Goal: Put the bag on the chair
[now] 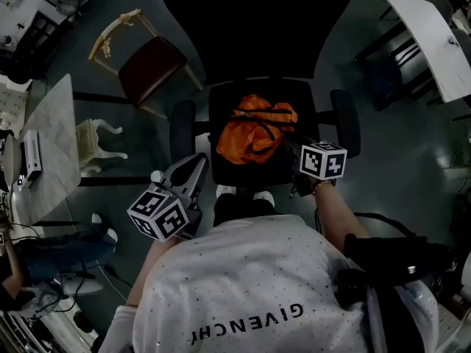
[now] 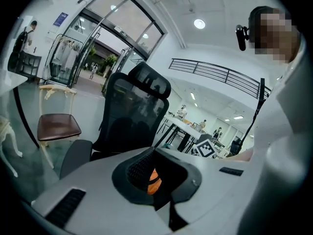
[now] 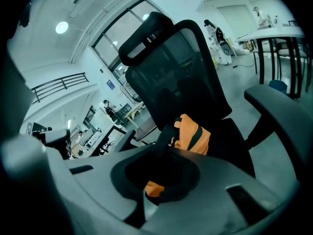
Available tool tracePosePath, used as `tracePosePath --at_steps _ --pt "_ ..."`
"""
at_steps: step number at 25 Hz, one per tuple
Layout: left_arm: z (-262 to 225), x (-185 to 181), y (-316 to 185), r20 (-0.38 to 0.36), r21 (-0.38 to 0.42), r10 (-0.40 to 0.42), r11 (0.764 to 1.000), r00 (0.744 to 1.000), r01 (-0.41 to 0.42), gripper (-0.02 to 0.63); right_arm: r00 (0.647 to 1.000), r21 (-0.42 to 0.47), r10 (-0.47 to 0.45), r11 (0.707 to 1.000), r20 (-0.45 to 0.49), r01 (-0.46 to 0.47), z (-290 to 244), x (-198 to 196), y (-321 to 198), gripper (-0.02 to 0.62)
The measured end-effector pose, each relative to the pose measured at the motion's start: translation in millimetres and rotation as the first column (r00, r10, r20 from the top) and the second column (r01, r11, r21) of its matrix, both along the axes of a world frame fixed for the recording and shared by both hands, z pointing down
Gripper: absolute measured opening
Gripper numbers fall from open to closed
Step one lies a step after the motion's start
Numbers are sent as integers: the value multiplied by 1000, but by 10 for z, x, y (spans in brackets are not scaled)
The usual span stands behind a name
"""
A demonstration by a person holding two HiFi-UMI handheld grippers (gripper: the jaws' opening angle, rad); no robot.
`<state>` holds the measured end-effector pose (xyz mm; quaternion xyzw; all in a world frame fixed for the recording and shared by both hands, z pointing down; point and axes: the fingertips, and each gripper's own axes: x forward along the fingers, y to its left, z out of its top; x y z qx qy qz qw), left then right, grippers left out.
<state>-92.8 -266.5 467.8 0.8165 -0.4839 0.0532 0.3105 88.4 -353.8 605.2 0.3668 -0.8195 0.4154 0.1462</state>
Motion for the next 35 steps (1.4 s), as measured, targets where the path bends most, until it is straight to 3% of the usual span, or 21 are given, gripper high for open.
tracePosePath --at_steps 13,18,24,35 --pt "190 164 51 16 -46 -22 999 1000 23 -5 997 -106 72 992 -35 -75 528 485 134 0" --pt "272 262 85 27 -52 -13 999 1000 14 -5 983 -133 127 981 -129 -144 810 783 210 0" --pt "291 322 126 54 -64 2 998 999 2 -5 955 -206 194 948 -223 -241 1164 1136 398 0" --pt "425 481 83 46 -111 31 994 998 -26 -5 928 -286 258 899 -269 -333 1520 1464 556 0"
